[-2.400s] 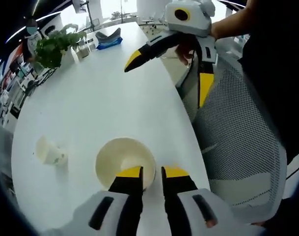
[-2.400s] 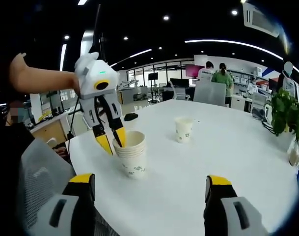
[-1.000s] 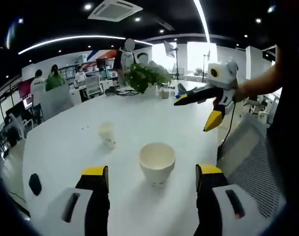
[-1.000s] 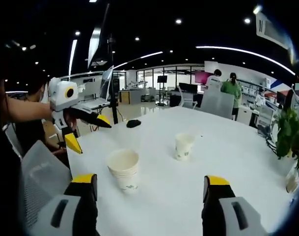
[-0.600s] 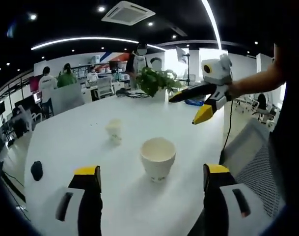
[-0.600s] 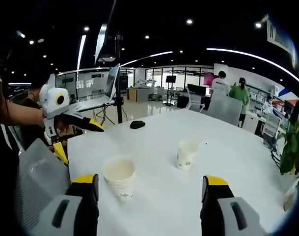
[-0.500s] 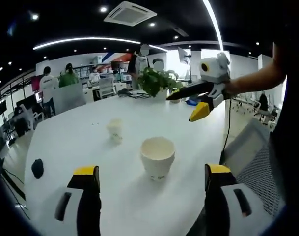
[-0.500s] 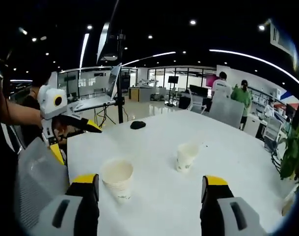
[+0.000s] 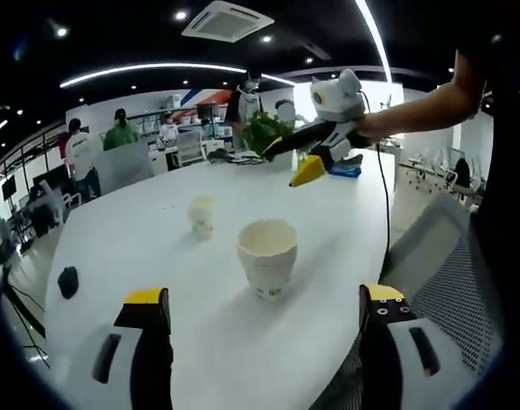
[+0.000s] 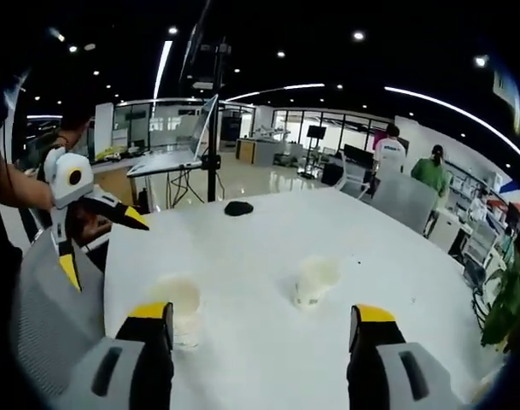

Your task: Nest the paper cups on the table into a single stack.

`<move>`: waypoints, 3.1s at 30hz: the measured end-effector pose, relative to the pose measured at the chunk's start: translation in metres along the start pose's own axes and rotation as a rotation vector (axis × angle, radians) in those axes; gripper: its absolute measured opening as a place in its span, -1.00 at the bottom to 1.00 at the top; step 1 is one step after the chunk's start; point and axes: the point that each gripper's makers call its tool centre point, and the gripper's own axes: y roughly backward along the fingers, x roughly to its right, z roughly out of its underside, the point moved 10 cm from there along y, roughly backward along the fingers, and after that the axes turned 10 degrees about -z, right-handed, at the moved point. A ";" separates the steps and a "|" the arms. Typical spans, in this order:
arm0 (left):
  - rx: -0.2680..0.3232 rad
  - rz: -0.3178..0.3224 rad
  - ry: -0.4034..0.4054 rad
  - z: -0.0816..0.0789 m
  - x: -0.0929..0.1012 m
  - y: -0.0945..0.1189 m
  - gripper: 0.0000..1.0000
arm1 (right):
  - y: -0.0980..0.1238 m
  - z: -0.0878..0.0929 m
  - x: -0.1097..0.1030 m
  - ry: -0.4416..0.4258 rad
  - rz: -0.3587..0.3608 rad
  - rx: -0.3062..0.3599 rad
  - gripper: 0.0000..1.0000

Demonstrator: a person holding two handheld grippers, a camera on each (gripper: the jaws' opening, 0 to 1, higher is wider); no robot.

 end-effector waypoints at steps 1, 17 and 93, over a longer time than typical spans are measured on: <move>0.006 -0.009 0.000 0.001 0.000 0.000 0.83 | -0.002 -0.001 0.002 0.009 -0.003 -0.004 0.69; 0.004 -0.023 0.042 0.015 0.006 -0.003 0.86 | -0.024 0.010 0.038 0.005 -0.018 -0.081 0.54; 0.032 -0.053 0.080 0.020 0.005 -0.002 0.77 | -0.131 0.001 0.080 0.314 -0.237 -0.307 -1.00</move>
